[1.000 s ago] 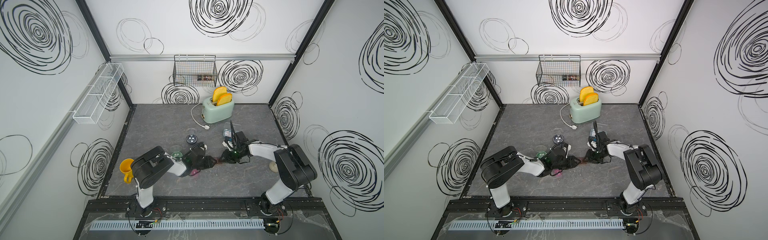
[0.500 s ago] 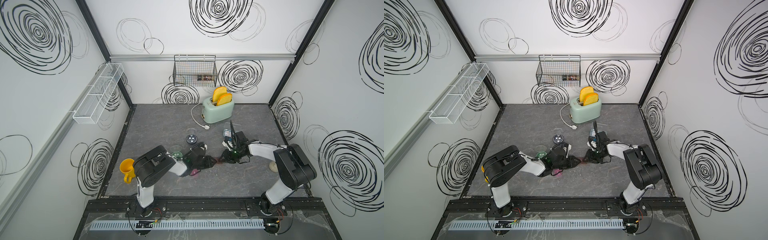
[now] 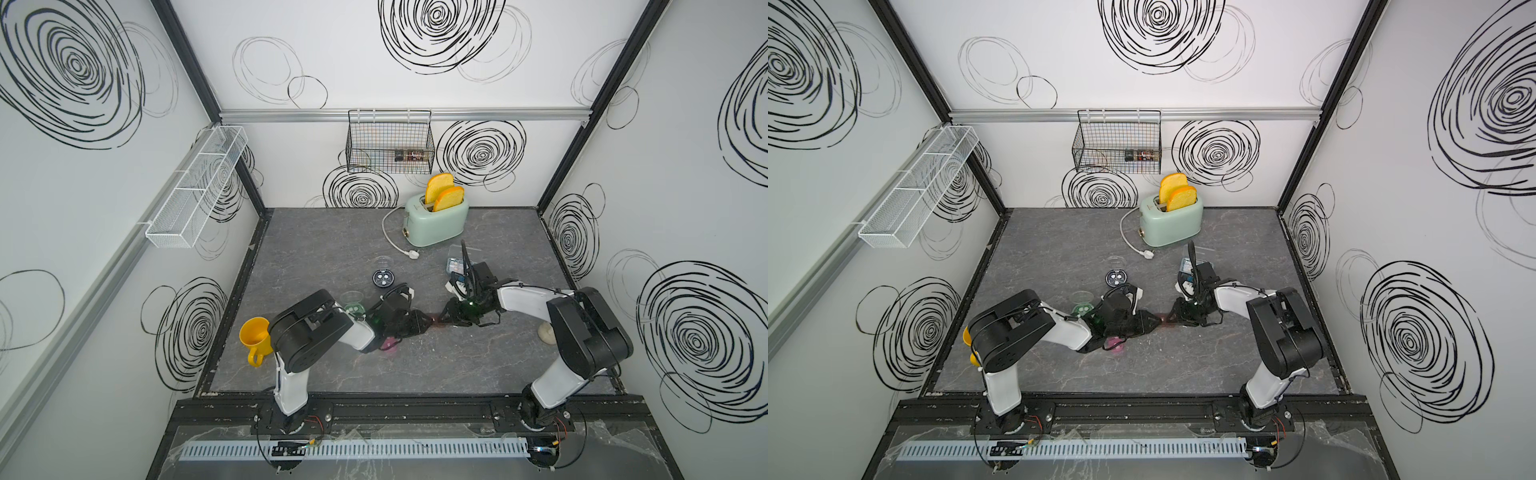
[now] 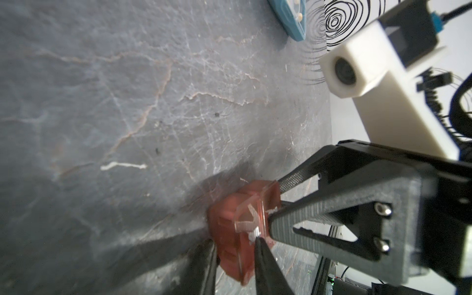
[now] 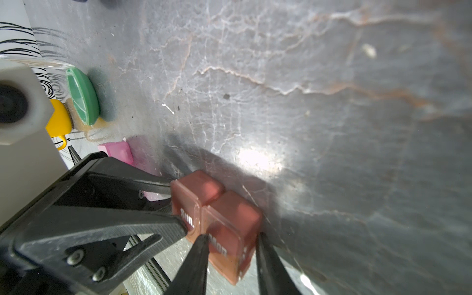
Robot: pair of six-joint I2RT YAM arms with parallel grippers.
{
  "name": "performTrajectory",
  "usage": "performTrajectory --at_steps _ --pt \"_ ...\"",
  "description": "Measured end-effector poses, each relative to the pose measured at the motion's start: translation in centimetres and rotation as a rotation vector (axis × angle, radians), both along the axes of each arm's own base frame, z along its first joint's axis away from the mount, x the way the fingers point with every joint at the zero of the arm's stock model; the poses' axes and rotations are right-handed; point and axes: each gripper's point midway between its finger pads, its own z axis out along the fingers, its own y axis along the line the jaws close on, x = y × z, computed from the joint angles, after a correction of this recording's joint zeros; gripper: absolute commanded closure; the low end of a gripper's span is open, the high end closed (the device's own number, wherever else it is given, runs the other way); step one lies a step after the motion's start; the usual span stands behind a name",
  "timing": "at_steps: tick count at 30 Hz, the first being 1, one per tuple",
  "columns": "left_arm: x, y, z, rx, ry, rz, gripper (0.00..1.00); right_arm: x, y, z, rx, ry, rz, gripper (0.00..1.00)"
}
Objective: Close pillboxes
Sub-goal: Close the lid on the pillbox.
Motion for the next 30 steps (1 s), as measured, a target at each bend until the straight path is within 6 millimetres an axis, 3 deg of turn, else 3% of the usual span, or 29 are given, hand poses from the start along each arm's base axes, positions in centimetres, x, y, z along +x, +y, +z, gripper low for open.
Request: performTrajectory --at_steps 21,23,30 --pt "1.2 -0.2 -0.2 -0.002 -0.051 0.028 0.79 0.8 -0.1 -0.1 0.001 -0.002 -0.027 0.68" --pt "1.6 -0.3 -0.1 0.011 -0.068 0.036 0.77 0.9 -0.2 -0.1 -0.001 -0.003 -0.033 0.68" --pt "1.7 -0.2 0.2 0.027 -0.082 0.035 0.58 1.0 0.1 0.0 0.006 -0.008 -0.026 0.66"
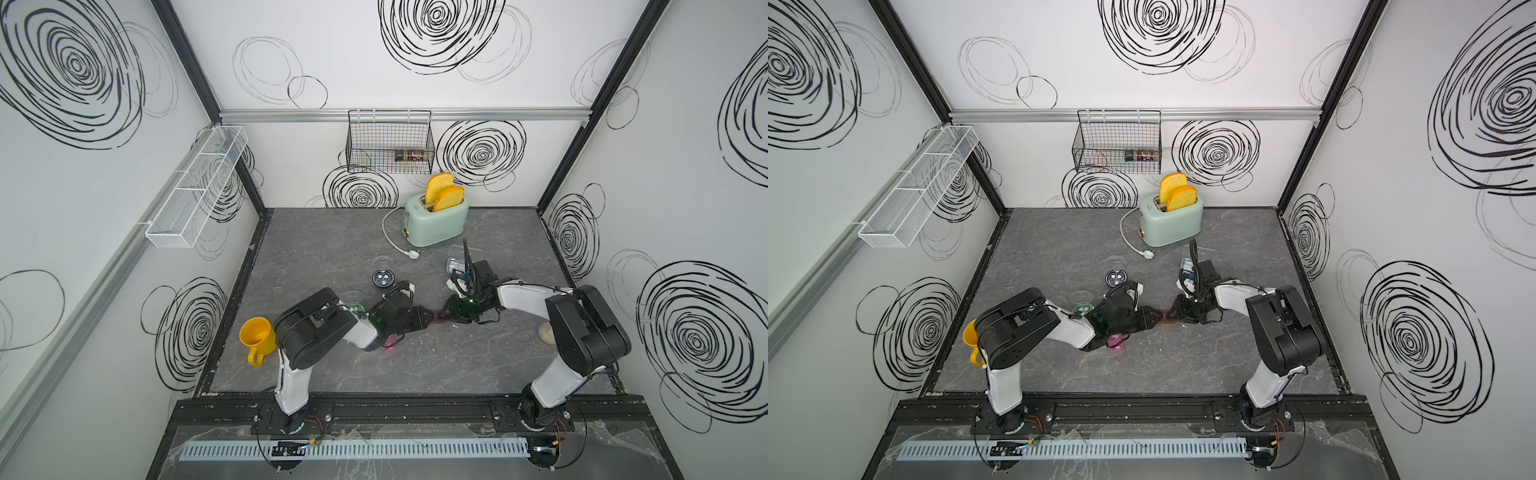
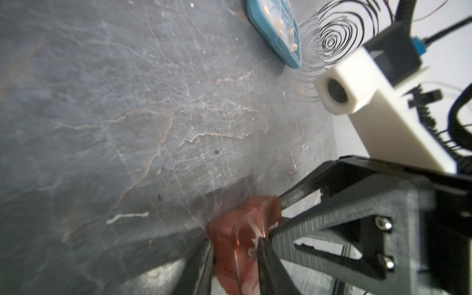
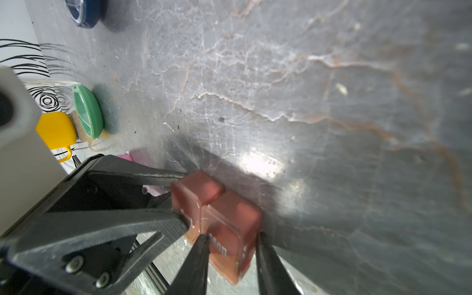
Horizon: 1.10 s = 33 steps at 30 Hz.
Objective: Close pillboxes
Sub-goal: Close the lid on the pillbox.
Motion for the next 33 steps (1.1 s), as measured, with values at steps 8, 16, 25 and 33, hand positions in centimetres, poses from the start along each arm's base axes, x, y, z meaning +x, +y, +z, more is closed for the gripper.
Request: performTrajectory --at_steps 8,16,25,33 --pt "-1.1 0.7 1.5 0.069 0.031 -0.049 0.45 -0.6 0.8 0.1 -0.015 -0.006 0.027 0.58" --pt "1.1 0.1 10.3 0.027 -0.126 -0.067 0.41 0.7 0.6 2.7 -0.009 -0.079 -0.009 0.45" --pt "1.9 0.8 12.9 0.034 -0.177 -0.070 0.39 2.3 -1.0 5.8 -0.024 -0.141 -0.054 0.40" --pt "2.7 1.8 12.3 0.070 -0.172 -0.072 0.39 4.1 -4.9 9.4 -0.044 -0.231 -0.152 0.41"
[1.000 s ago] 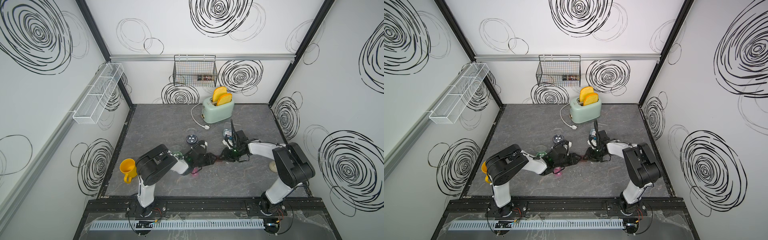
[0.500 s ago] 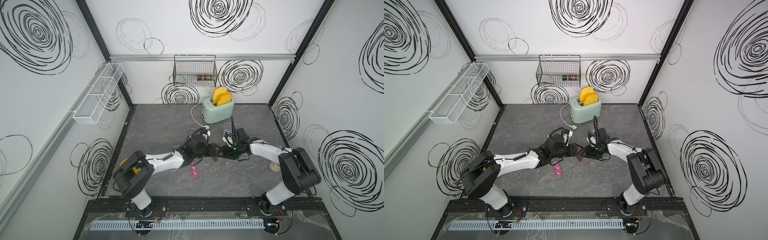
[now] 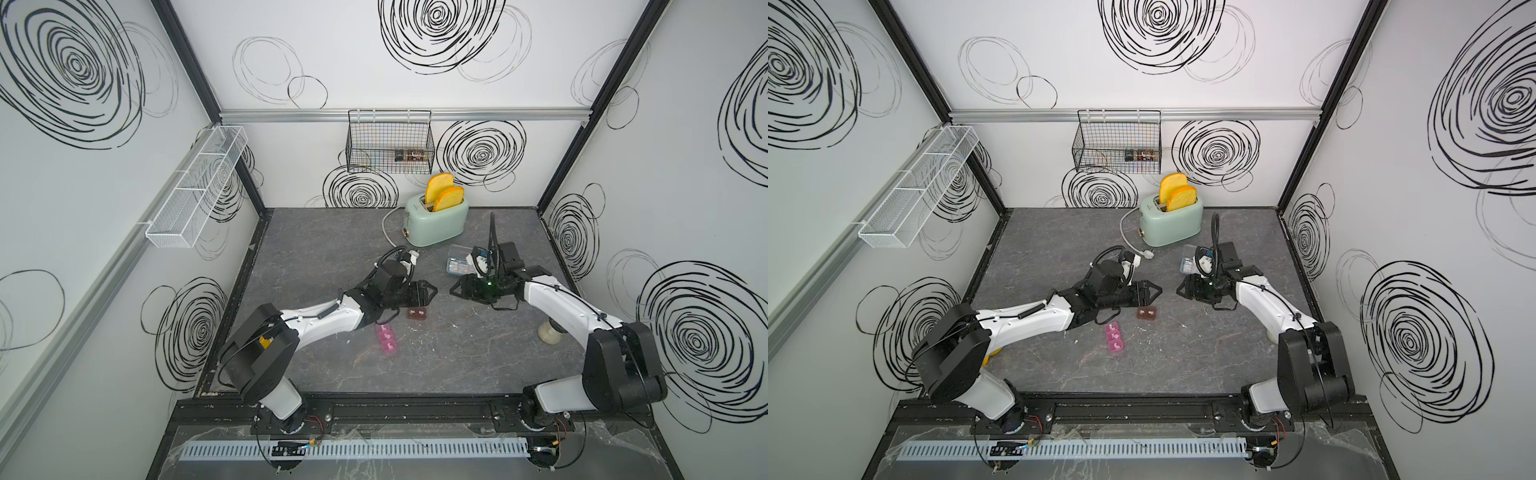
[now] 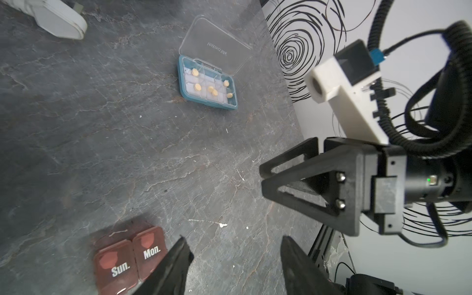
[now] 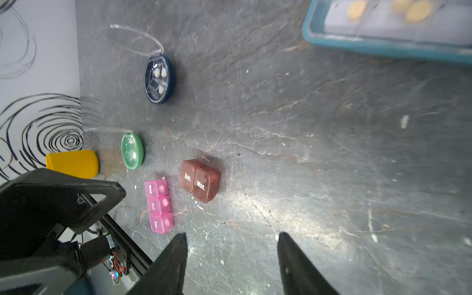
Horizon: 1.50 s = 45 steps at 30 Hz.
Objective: Close pillboxes
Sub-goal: Close the lid on the pillbox.
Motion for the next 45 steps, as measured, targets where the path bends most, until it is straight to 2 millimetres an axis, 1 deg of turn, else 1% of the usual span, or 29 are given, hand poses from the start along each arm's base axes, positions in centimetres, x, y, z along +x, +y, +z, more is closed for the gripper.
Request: performTrajectory --at_steps 2,5,7,11,13,19,22,24,28,31,35,38,39,41,45 --pt "0.7 -0.3 0.3 0.002 -0.008 -0.003 0.39 0.5 -1.0 0.6 -0.005 -0.013 -0.029 0.41" --pt "1.8 -1.5 0.7 -0.003 -0.022 -0.014 0.39 1.4 -2.7 1.2 -0.021 -0.032 -0.071 0.41" --pt "2.7 -2.5 0.7 -0.007 -0.024 -0.024 0.39 2.1 -3.9 1.6 -0.029 -0.043 -0.105 0.41" --pt "4.5 -4.3 -0.5 0.000 -0.012 -0.035 0.40 3.6 -6.4 2.7 -0.037 -0.078 -0.170 0.42" --pt "5.4 -5.2 -1.3 0.003 -0.002 -0.039 0.41 4.5 -7.7 3.5 -0.044 -0.101 -0.202 0.44" --pt "8.2 -7.2 -2.7 0.004 0.011 -0.035 0.42 7.8 -10.4 5.5 -0.064 -0.176 -0.240 0.44" --pt "9.4 -7.9 -3.5 0.010 0.015 -0.030 0.41 9.5 -10.9 5.8 -0.089 -0.228 -0.209 0.44" --pt "9.7 -7.9 -4.4 0.022 0.024 -0.026 0.39 10.5 -11.1 5.7 -0.112 -0.271 -0.178 0.43" --pt "10.4 -7.8 -5.8 0.070 0.022 -0.029 0.37 11.9 -11.3 6.3 -0.182 -0.421 -0.073 0.41" --pt "10.9 -7.6 -6.3 0.099 0.008 -0.035 0.37 12.7 -11.3 6.6 -0.243 -0.541 0.014 0.42" --pt "11.7 -7.3 -6.6 0.116 -0.005 -0.040 0.38 13.9 -11.0 7.4 -0.297 -0.644 0.118 0.42" --pt "12.9 -7.3 -6.6 0.121 -0.017 -0.046 0.41 16.3 -11.1 7.8 -0.345 -0.688 0.198 0.44" --pt "13.3 -7.4 -6.7 0.122 -0.018 -0.049 0.42 17.3 -11.1 7.8 -0.358 -0.697 0.228 0.47" --pt "13.9 -7.5 -6.8 0.121 -0.020 -0.054 0.43 18.4 -10.9 7.2 -0.374 -0.694 0.285 0.54" --pt "14.7 -7.4 -7.5 0.126 -0.011 -0.062 0.44 19.9 -10.7 5.0 -0.386 -0.634 0.368 0.55"
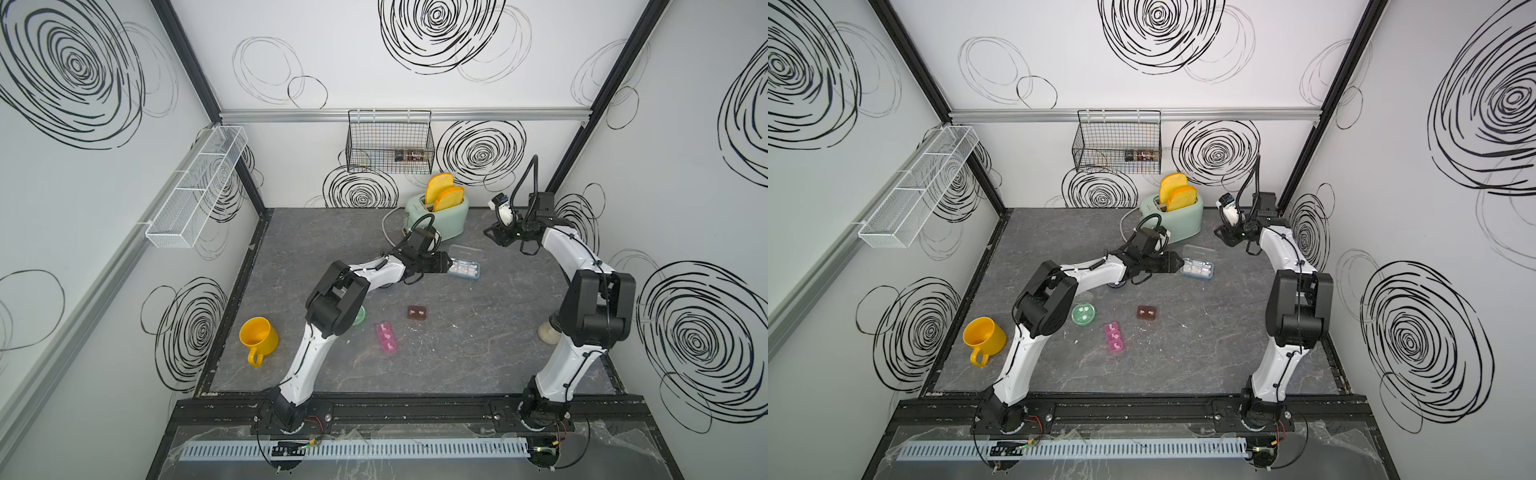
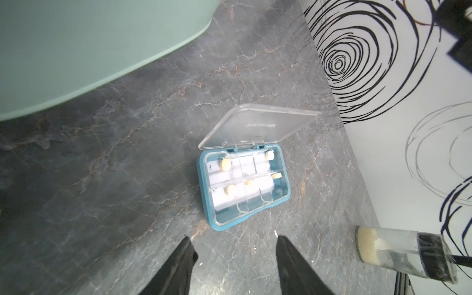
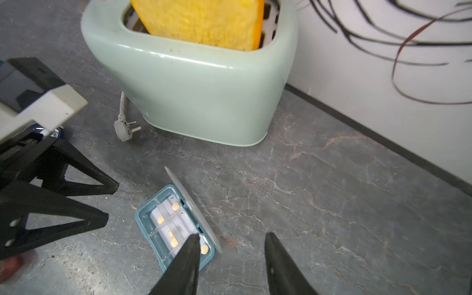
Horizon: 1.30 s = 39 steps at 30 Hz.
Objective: Close pillboxes
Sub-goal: Close the lid on the pillbox.
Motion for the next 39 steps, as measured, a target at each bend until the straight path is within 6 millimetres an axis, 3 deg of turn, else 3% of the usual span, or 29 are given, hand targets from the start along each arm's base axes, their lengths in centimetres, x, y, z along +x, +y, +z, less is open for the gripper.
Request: performTrajectory --at_steps 5,10,17,27,39 --pt "0.3 -0.1 -1.1 0.018 0.020 -0.007 0.43 1.3 0.2 -2.6 -0.037 0.074 0.029 0.52" --pt "0.4 -0.3 -1.9 0.017 0.032 -0.015 0.44 0.7 1.0 -4.3 -0.044 0.121 0.078 0.52" --pt "0.3 0.0 -3.7 0.021 0.072 -0.014 0.46 -0.1 2.5 -5.3 -0.059 0.156 0.134 0.54" --pt "0.4 -0.4 -3.4 -0.011 0.080 -0.011 0.50 -0.9 3.1 -7.7 -0.048 0.234 0.161 0.61" --pt "0.5 -0.6 -3.5 -0.036 0.092 -0.004 0.55 -1.4 3.3 -8.2 -0.035 0.255 0.169 0.68"
